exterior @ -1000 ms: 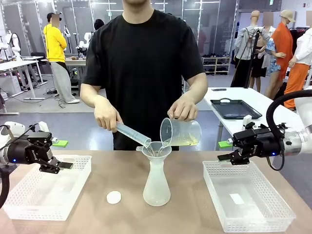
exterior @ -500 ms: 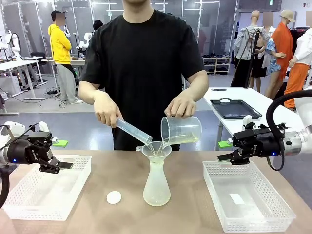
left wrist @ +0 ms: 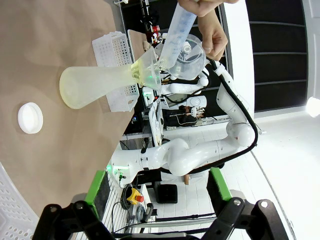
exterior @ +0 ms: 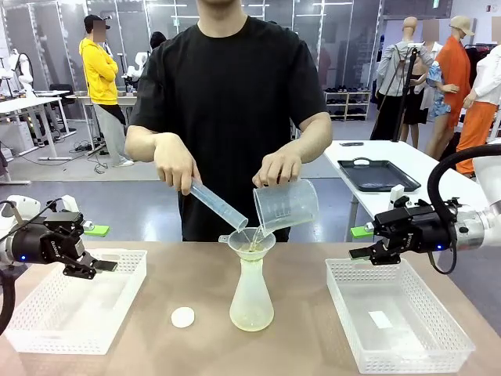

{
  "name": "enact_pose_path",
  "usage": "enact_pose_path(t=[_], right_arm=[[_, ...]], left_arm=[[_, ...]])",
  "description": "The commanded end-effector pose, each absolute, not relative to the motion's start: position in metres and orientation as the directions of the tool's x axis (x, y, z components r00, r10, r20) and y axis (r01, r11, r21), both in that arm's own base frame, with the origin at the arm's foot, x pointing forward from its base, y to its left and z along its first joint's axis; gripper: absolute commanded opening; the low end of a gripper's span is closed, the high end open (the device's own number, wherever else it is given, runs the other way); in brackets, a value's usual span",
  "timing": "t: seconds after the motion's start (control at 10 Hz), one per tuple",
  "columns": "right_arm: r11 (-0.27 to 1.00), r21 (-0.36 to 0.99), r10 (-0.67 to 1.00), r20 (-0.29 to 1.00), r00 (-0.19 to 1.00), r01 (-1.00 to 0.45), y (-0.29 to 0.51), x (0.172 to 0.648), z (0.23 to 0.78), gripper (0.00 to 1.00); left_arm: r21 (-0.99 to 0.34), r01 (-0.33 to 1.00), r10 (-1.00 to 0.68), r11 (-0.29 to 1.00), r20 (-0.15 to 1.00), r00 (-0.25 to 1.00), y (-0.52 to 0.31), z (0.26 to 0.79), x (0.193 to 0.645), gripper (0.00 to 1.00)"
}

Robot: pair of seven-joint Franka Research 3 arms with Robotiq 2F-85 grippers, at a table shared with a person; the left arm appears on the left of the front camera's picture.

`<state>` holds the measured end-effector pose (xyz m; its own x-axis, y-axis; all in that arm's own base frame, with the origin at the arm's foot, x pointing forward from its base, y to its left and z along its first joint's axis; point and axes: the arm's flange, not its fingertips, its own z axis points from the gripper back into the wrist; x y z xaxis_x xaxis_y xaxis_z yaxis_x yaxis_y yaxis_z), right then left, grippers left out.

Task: Prepare the solutions needed for the experiment.
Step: Once the solution is in the Big flask , pick up the Plastic Funnel and place it back into the right Organizing basket.

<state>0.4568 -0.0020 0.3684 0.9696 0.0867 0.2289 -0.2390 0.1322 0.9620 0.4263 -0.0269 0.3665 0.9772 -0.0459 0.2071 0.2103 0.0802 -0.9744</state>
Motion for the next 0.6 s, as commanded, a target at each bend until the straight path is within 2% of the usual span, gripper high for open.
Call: enact_pose_path(t=[0.0,0.5], right_arm=[[0.132,0.962,0.088,0.229,0.97,-0.239,-0.0021,0.4567,0.3684,0.67],[0.132,0.962,0.088,0.229,0.97,-0.239,-0.0021,0.4567,0.3684,0.67]], left_arm=[[-0.976,0.203,-0.043,0.084,0.2,0.979,-0.0273,0.3694,0.4275,1.0],[-0.976,0.203,-0.043,0.084,0.2,0.979,-0.0273,0.3694,0.4275,1.0]])
